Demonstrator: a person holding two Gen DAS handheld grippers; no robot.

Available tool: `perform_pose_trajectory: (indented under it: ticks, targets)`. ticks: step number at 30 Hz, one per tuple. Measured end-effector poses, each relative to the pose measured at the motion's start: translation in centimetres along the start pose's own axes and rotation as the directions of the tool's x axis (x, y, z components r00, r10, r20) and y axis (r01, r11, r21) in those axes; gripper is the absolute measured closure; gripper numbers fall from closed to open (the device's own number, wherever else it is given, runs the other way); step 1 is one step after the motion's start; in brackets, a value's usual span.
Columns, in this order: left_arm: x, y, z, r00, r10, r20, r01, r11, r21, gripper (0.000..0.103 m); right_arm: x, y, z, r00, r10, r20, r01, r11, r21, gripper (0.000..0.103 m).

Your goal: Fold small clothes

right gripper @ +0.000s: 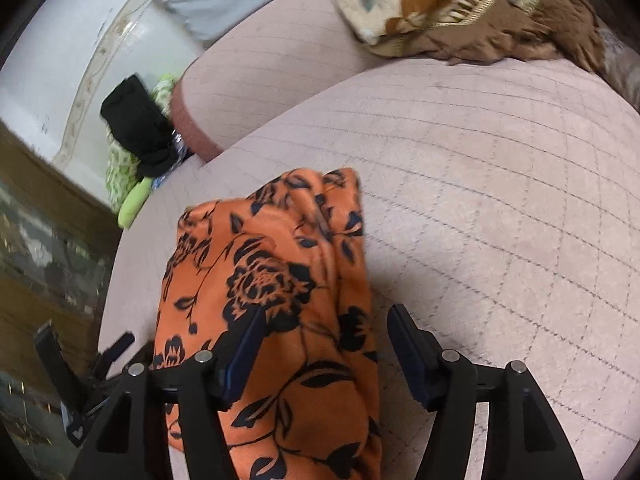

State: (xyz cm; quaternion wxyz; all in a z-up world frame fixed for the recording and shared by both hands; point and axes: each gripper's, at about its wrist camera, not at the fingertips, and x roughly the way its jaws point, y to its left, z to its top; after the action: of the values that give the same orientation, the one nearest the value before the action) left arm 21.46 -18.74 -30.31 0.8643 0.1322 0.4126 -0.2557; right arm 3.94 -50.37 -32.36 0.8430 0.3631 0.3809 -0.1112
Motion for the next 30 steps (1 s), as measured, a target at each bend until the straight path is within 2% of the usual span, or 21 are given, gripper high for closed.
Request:
perform_pose_trajectory:
  ticks: [3, 5, 6, 8, 10, 12, 14, 16, 19, 21, 22, 23, 24, 28, 30]
  targets:
    - [0.2, 0.4, 0.5, 0.999, -0.041, 0.004, 0.041, 0.999, -0.031, 0.005, -0.9, 0.9, 0.3, 0.999, 0.04, 0.036, -0.038, 0.999, -0.035, 0.036]
    - [0.5, 0.7, 1.0, 0.998, -0.062, 0.016, 0.062, 0.997, -0.046, 0.005, -0.9, 1.9, 0.6, 0.999, 0.001, 0.044, 0.002, 0.998, -0.067, 0.036]
    - [1.1, 0.5, 1.6, 0.998, -0.061, 0.032, 0.062, 0.998, -0.023, 0.005, -0.7, 2.0, 1.0, 0.999, -0.012, 0.05, 0.015, 0.998, -0.061, 0.036]
    - [2.3, 0.1, 2.6, 0.999, -0.048, 0.013, 0.048, 0.999, 0.018, 0.005, 0.0, 1.8, 1.6, 1.0, -0.001, 0.025, 0.003, 0.999, -0.051, 0.036]
    - [3.0, 0.1, 3.3, 0.993, -0.116, -0.025, 0.115, 0.993, -0.005, 0.005, 1.2, 0.9, 1.9, 1.0, -0.01, -0.01, 0.01, 0.999, -0.031, 0.036]
    - [3.3, 0.3, 3.5, 0.984, -0.171, -0.054, 0.17, 0.985, -0.03, 0.005, 2.0, -0.4, 1.9, 0.999, 0.014, -0.042, -0.014, 1.0, 0.014, 0.036]
    - [3.4, 0.4, 3.4, 0.981, -0.182, -0.06, 0.18, 0.983, -0.032, 0.005, 2.2, -1.6, 1.6, 0.997, 0.054, -0.047, -0.051, 0.997, 0.061, 0.036]
    - [3.7, 0.6, 3.4, 0.979, -0.191, -0.075, 0.188, 0.981, -0.044, 0.005, 1.7, -1.8, 1.3, 0.999, 0.051, -0.007, -0.05, 0.997, 0.065, 0.036]
    - [4.3, 1.0, 3.4, 0.972, -0.213, -0.099, 0.204, 0.975, -0.093, 0.005, 0.6, -0.3, 1.3, 0.997, 0.037, 0.066, -0.037, 0.999, 0.003, 0.036]
    - [4.5, 0.9, 3.2, 0.975, -0.196, -0.106, 0.187, 0.978, -0.091, 0.003, 0.3, 1.4, 1.5, 0.995, 0.046, 0.094, -0.041, 0.998, -0.051, 0.037]
    - [4.7, 0.8, 3.1, 0.977, -0.178, -0.119, 0.168, 0.982, -0.087, 0.003, 0.6, 2.2, 1.8, 0.994, 0.051, 0.094, -0.044, 0.996, -0.074, 0.041]
    - [4.8, 0.8, 2.9, 0.977, -0.175, -0.122, 0.165, 0.982, -0.091, 0.003, 1.2, 2.9, 2.3, 0.995, 0.051, 0.084, -0.044, 0.995, -0.086, 0.048]
    - [4.7, 0.8, 2.9, 0.977, -0.176, -0.12, 0.165, 0.981, -0.097, 0.003, 2.2, 3.5, 2.8, 0.997, 0.037, 0.064, -0.031, 0.996, -0.086, 0.05]
    - [4.4, 0.6, 2.8, 0.982, -0.152, -0.113, 0.145, 0.987, -0.068, 0.003, 7.4, 3.2, 4.6, 0.997, -0.053, -0.049, 0.053, 0.999, -0.014, 0.05]
    - [4.2, 0.3, 2.8, 0.983, -0.142, -0.112, 0.138, 0.989, -0.051, 0.003, 9.0, 2.2, 5.4, 0.994, -0.068, -0.086, 0.072, 0.997, 0.039, 0.049]
